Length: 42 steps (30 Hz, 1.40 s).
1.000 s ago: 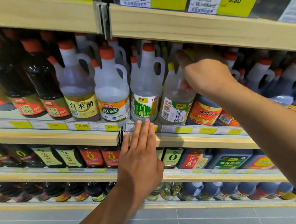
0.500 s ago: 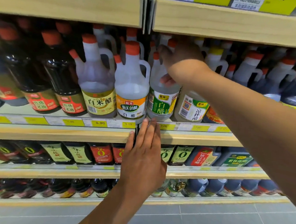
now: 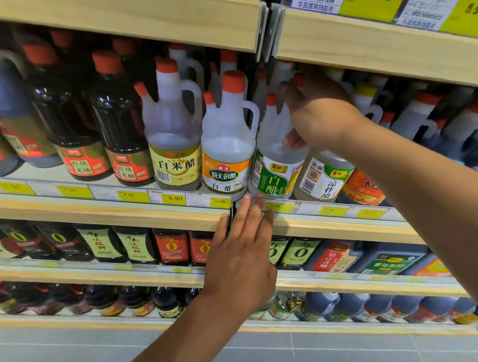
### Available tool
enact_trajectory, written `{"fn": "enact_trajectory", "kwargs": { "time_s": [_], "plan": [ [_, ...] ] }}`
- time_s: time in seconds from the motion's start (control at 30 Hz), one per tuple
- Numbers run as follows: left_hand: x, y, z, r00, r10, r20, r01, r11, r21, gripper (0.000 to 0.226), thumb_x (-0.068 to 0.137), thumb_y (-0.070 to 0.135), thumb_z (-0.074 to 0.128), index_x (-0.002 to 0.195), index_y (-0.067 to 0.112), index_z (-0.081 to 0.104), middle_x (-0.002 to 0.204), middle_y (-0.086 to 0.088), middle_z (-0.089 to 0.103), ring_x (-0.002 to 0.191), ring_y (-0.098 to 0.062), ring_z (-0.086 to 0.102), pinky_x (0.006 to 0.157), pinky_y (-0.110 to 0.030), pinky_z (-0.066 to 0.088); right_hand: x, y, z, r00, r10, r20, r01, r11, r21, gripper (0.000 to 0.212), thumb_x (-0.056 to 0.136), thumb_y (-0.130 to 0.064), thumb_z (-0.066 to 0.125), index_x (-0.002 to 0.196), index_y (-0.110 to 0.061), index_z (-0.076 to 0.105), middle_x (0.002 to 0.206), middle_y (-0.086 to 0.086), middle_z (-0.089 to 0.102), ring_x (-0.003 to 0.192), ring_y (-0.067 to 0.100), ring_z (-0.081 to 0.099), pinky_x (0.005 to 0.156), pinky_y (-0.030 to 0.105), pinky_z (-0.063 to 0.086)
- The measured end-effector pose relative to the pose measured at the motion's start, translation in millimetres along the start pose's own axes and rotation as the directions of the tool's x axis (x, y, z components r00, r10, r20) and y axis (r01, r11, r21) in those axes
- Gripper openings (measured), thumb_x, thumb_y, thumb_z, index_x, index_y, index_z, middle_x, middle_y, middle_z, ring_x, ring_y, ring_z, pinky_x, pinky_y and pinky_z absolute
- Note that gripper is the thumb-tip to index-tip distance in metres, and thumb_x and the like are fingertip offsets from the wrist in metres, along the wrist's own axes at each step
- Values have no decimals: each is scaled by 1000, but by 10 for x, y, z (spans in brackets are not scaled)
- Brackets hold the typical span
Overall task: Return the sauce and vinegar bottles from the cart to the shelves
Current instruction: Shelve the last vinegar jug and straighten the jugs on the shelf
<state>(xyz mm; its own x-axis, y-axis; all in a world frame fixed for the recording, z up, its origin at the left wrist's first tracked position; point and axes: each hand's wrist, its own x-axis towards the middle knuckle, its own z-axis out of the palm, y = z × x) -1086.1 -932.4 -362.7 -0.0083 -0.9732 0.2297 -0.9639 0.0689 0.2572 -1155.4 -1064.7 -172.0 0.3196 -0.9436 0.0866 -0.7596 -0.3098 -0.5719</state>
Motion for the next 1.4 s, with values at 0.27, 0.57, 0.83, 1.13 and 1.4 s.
{"fn": "enact_trajectory", "kwargs": {
  "time_s": [0.27,0.57,0.83,1.13,1.4],
  "plan": [
    [-133,-227,-133,999,-13,-30,12,1000,-23,86,84,38,57,159,18,19,169,-5,11,157,-23,-5,125,-49,17,-111,-155,101,955,-148,-256,67,951,-300,56,100,-61,35,83,-12,57,90,14,73,90,36,66,83,40,53],
    [-323,-1012,-373,999,-31,-32,31,1000,-2,87,88,37,54,161,16,12,170,-2,3,157,-19,-5,125,-49,19,36,-673,457,985,169,28,-170,954,248,47,98,-58,51,107,-14,62,69,4,70,51,12,66,79,31,61],
    [-329,-1120,-414,1000,8,16,-8,999,32,85,87,37,52,161,16,14,170,-1,5,157,-19,-2,123,-49,22,-5,-644,646,995,88,-40,-78,977,198,28,104,-46,44,107,-19,45,71,12,70,67,31,75,80,44,61],
    [-351,-1150,-429,999,34,7,-35,999,17,79,89,33,52,160,20,20,170,-1,8,157,-20,-1,124,-50,21,-39,-738,572,986,165,25,-166,970,175,31,102,-53,45,100,-24,55,68,10,75,73,26,76,86,37,59],
    [-388,-1368,-509,999,9,40,-11,999,42,93,82,36,53,161,16,9,170,-2,4,157,-20,-3,123,-49,20,-97,-1139,832,980,-166,-111,116,923,-366,47,103,-50,38,89,-14,64,77,7,70,86,31,65,80,35,49]
  ]
}}
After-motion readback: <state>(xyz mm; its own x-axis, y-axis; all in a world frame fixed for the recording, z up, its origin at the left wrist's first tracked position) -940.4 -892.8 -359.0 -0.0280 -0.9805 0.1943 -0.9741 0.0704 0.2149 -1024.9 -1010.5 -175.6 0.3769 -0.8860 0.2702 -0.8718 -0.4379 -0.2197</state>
